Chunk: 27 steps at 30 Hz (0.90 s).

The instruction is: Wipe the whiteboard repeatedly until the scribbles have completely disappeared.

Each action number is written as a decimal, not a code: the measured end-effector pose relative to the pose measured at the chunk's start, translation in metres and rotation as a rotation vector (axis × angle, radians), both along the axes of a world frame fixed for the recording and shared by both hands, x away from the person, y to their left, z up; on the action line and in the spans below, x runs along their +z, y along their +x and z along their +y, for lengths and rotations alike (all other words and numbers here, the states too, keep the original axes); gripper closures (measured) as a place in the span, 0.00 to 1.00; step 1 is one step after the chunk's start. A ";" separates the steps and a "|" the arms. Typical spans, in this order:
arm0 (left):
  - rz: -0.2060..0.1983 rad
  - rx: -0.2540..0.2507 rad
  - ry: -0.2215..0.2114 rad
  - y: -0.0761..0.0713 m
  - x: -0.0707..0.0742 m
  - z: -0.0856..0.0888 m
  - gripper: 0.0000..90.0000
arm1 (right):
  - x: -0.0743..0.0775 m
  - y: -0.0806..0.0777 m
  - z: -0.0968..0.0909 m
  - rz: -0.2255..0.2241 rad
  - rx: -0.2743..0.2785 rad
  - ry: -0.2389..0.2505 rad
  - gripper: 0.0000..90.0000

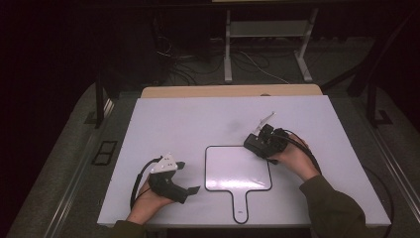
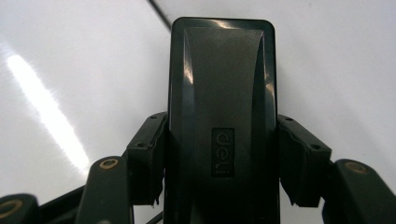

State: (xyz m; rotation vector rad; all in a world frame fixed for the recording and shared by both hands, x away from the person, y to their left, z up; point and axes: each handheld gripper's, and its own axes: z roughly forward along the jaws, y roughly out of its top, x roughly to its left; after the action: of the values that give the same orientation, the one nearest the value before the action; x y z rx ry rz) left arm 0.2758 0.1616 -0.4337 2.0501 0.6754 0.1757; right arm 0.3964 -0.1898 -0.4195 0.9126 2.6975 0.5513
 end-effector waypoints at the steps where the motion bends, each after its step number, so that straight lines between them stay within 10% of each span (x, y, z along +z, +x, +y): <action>1: 0.001 0.002 -0.002 0.000 0.000 0.000 0.00 | 0.000 0.002 0.000 -0.001 0.002 -0.001 0.43; 13: 0.000 0.001 -0.001 0.000 0.000 0.000 0.00 | 0.000 0.007 -0.006 0.003 -0.044 -0.002 0.43; 27: -0.002 0.003 -0.005 0.000 0.000 0.000 0.00 | 0.001 -0.021 0.012 0.037 0.062 0.012 0.43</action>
State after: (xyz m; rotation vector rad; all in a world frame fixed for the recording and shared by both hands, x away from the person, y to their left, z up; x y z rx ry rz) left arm 0.2756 0.1620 -0.4333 2.0436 0.6776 0.1772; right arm 0.3759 -0.1779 -0.4186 0.8531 2.7666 0.5688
